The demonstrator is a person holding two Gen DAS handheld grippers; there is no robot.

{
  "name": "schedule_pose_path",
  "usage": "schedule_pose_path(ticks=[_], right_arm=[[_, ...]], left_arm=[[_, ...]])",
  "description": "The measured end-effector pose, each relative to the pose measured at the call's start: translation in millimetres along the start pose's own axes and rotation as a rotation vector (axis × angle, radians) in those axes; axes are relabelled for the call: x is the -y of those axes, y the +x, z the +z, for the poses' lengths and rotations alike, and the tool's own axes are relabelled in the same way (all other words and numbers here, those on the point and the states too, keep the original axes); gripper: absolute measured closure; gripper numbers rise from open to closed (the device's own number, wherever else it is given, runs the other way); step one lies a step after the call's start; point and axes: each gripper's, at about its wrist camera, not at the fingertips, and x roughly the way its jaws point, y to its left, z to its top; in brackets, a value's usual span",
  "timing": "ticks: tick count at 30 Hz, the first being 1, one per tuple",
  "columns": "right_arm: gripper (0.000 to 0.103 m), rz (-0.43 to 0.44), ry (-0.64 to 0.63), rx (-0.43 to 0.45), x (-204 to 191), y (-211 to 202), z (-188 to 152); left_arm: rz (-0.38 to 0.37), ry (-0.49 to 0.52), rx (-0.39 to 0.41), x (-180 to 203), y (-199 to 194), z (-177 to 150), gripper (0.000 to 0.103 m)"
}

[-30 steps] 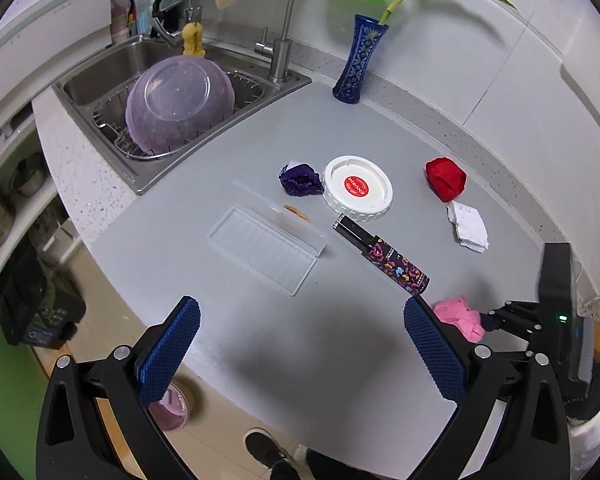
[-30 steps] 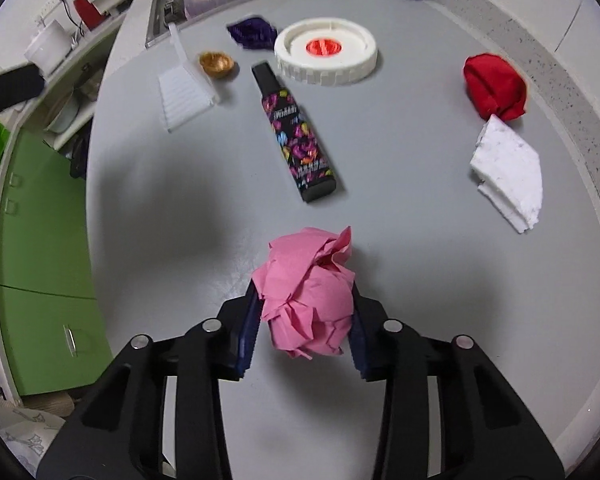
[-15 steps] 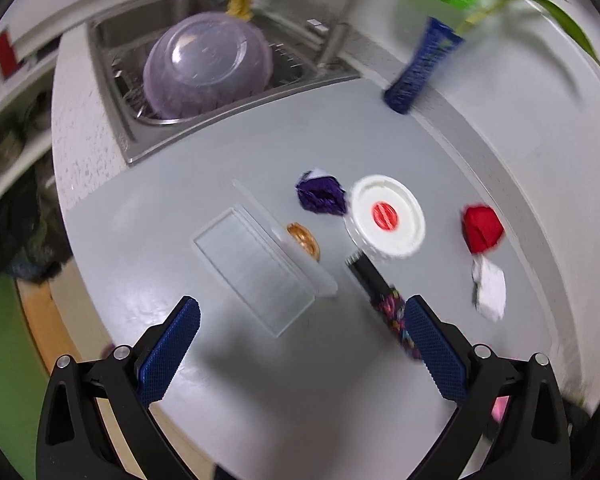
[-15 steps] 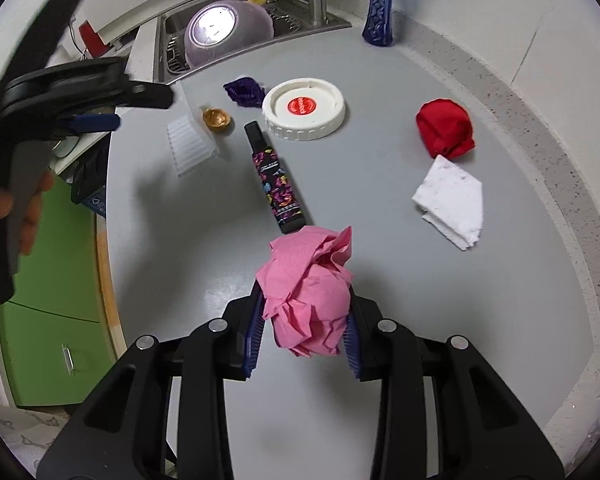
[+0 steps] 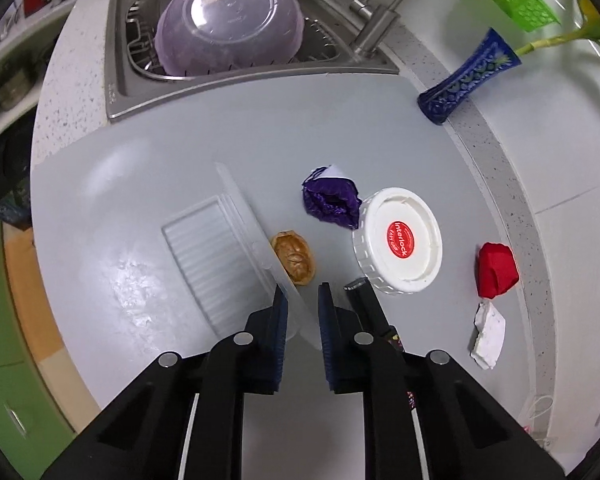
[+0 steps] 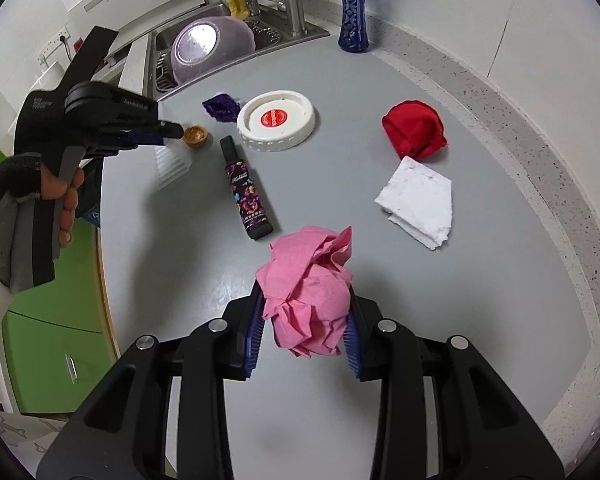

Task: Collect trash
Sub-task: 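Lift the pink tissue while the left tool grasps the clear plastic box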

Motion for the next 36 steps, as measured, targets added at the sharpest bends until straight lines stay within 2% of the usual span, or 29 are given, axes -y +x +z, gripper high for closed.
schedule_pose_path(ticks=[2,8,16,20,27,32,36], right_arm=[[0.069,0.003,0.006,0.015,1.8,-3.7,2.4],[0.069,-0.002,0.008,0.064,-2.3,-18.0,10.2],[0.069,0.027,-0.074,0.135,-40.1,-42.7,29.7],[0.069,0.076,-0.147,0.165,-83.2,-53.2,41.7],[0.069,0.207,-0.313,0.222,-207.3,-70.5,57.0],[0.069,0.312,-0.419,0.239,-295.7,-77.6,60.1],[0.069,0.364,-0.493,0.23,-351.5,-77.7,57.3]], left_arm=[[0.0,0.008,0.001,-1.6,-2.8,-1.8,0.097],[-0.015,0.076,0.029,-9.3,-27.8,-12.4,0.098],[-0.025,0.2,0.113,-33.8,-110.1,-45.0,0.098],[-0.008,0.221,0.171,-73.5,-176.1,-70.2,0.098],[0.093,0.168,0.285,-160.0,-272.5,-118.9,0.098],[0.145,0.058,0.349,-225.9,-318.5,-148.1,0.098],[0.157,-0.01,0.368,-264.0,-334.1,-162.8,0.098]])
